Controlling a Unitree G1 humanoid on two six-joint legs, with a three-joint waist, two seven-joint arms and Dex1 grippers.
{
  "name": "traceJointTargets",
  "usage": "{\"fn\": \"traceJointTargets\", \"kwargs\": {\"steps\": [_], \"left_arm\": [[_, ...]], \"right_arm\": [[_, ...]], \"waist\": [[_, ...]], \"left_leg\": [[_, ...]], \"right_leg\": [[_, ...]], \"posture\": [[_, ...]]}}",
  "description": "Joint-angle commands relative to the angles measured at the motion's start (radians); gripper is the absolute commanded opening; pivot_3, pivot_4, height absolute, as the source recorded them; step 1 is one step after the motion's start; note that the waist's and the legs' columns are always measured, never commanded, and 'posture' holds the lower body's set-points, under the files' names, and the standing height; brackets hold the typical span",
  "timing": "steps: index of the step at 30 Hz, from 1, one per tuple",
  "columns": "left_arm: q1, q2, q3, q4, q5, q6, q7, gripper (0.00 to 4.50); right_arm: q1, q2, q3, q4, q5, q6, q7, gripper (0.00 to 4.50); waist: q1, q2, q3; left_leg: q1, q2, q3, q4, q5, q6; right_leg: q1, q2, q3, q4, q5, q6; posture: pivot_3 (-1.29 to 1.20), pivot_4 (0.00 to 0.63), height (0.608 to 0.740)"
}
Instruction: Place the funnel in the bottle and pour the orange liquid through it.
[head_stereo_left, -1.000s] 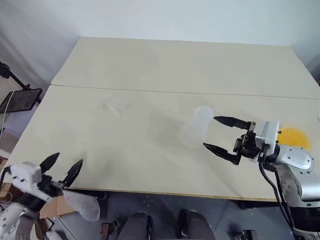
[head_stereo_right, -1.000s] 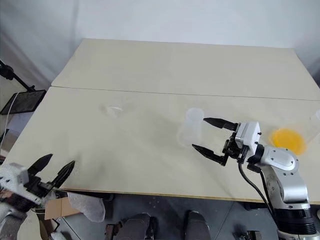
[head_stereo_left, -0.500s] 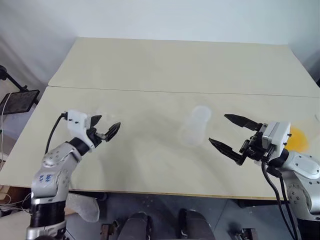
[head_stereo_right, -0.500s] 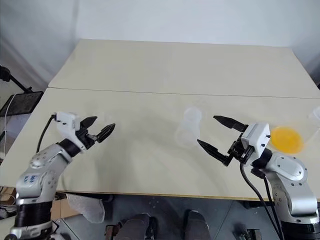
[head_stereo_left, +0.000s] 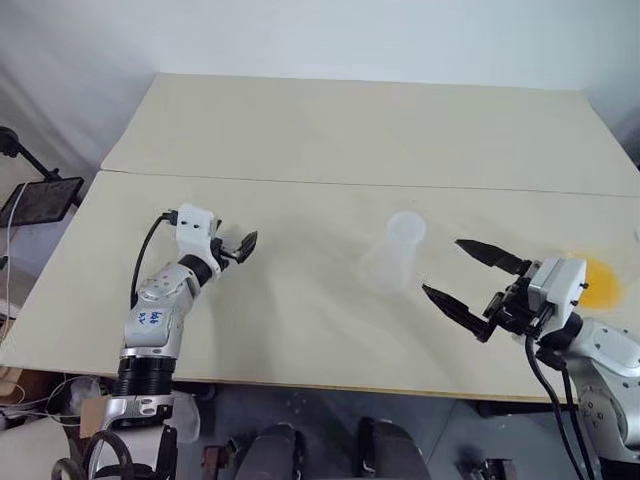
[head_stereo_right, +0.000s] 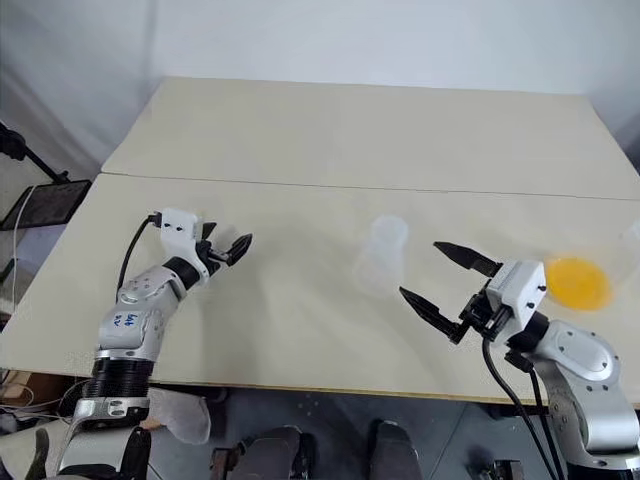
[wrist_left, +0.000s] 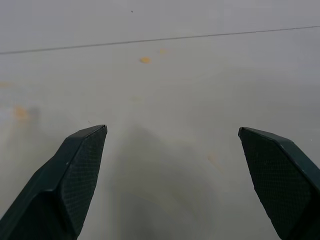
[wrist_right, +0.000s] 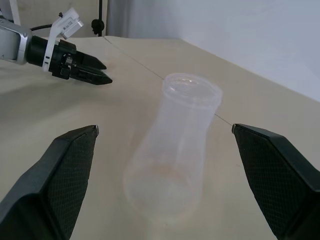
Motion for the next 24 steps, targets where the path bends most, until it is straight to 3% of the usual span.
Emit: {"fn": "traceJointTargets", "kwargs": {"steps": [1, 5, 12, 16, 24], "left_arm": [[0.058, -0.003, 0.015, -0.122, -0.058, -0.041, -0.076, 4.48], [0.163, 0.002, 0.054, -0.238, -0.093, -0.050, -0.089, 4.48], [0.295, -0.025, 0.220, -0.306, -0.098, -0.099, 0.058, 4.48], [0.280, -0.018, 0.272, -0.261, -0.089, -0.133, 0.110, 4.48], [0.172, 0.083, 0.264, -0.126, -0.089, -0.143, 0.033, 4.48]], "right_arm": [[0.023, 0.010, -0.037, 0.001, 0.004, -0.054, 0.023, 4.50], [0.038, 0.015, -0.046, 0.029, 0.003, -0.086, 0.046, 4.50], [0.050, 0.020, -0.041, 0.073, 0.003, -0.126, 0.076, 4.50], [0.042, 0.020, -0.031, 0.096, 0.002, -0.139, 0.096, 4.50], [0.021, 0.026, -0.015, 0.097, -0.006, -0.136, 0.082, 4.50]], "waist": [[-0.001, 0.000, 0.000], [-0.003, 0.000, 0.000], [0.000, 0.000, 0.000], [0.003, 0.000, 0.000], [-0.001, 0.000, 0.000]], "left_leg": [[0.000, 0.000, 0.000, 0.000, 0.000, 0.000], [0.000, 0.000, 0.000, 0.000, 0.000, 0.000], [0.001, 0.002, -0.001, 0.000, 0.000, -0.001], [0.000, 0.000, -0.002, 0.000, 0.000, 0.000], [0.001, -0.001, -0.002, 0.000, 0.000, 0.000]], "right_leg": [[0.000, 0.000, 0.000, 0.000, 0.000, 0.000], [0.000, -0.001, 0.003, 0.000, 0.000, 0.000], [0.001, -0.001, 0.006, -0.001, 0.000, 0.000], [0.001, -0.002, 0.006, -0.001, 0.000, 0.000], [0.000, -0.002, 0.005, 0.000, 0.000, 0.000]], "posture": [[0.00, 0.150, 0.740], [0.00, 0.150, 0.740], [0.00, 0.150, 0.740], [0.00, 0.150, 0.740], [0.00, 0.150, 0.740]]}}
